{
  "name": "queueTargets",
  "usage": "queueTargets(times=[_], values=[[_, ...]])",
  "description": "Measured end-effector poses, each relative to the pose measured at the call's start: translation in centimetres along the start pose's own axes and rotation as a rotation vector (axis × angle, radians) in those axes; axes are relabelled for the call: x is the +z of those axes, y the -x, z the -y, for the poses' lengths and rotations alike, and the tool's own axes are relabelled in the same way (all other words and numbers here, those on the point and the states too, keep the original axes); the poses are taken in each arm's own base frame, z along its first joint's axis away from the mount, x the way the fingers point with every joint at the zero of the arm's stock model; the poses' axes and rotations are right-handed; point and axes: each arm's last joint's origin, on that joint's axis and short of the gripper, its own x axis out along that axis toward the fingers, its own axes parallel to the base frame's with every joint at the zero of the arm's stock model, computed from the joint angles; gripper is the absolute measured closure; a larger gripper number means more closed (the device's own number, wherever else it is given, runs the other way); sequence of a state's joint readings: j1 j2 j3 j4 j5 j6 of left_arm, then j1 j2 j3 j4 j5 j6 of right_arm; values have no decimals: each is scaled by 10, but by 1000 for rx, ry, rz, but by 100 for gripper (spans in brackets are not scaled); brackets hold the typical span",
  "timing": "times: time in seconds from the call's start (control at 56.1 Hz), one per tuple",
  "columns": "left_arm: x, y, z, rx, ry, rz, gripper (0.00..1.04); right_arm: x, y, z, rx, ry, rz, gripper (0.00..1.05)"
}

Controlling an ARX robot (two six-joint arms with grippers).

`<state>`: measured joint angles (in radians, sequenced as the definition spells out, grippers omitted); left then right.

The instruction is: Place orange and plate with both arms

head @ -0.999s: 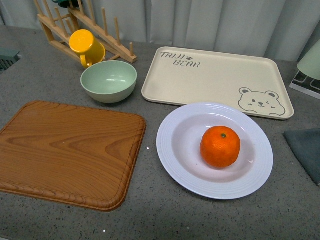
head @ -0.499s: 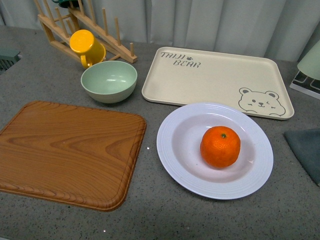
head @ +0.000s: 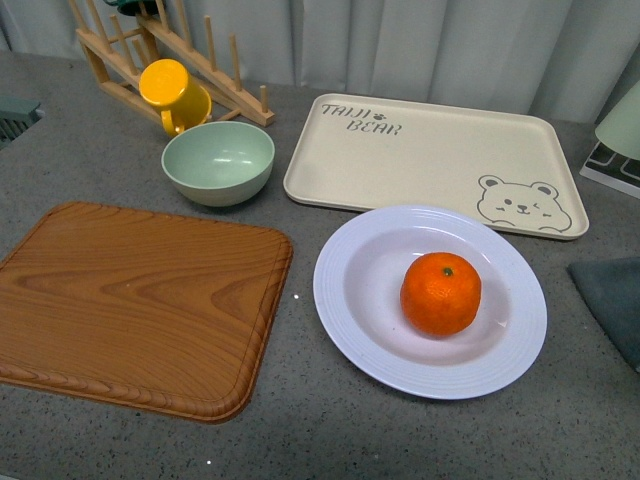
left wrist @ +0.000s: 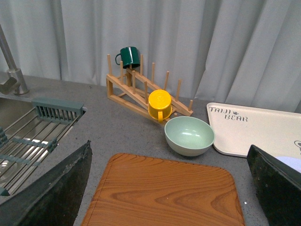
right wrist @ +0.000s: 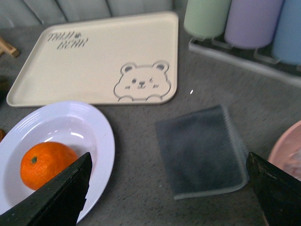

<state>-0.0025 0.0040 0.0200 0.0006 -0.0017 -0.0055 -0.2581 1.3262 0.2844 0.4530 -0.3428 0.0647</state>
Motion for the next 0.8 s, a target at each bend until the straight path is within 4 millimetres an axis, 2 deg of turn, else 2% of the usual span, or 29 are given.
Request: queueTargets(times=[0.036,0.196,0.464,0.624,0.803], values=[[0,0,0,0,0,0,7,-3,-15,6,47,-50,-70,9],[0,0,0,0,0,0,6,-20,-54,17,227,-248,-252,9],[0,0,0,0,0,0,6,-44,-109,26,392,-502,-409,9],[0,0,0,0,0,0,6,-40,-138,16,472,-556,-447,9],[0,0,0,0,0,0,6,-40,-158,4,492,-564,-483,9]])
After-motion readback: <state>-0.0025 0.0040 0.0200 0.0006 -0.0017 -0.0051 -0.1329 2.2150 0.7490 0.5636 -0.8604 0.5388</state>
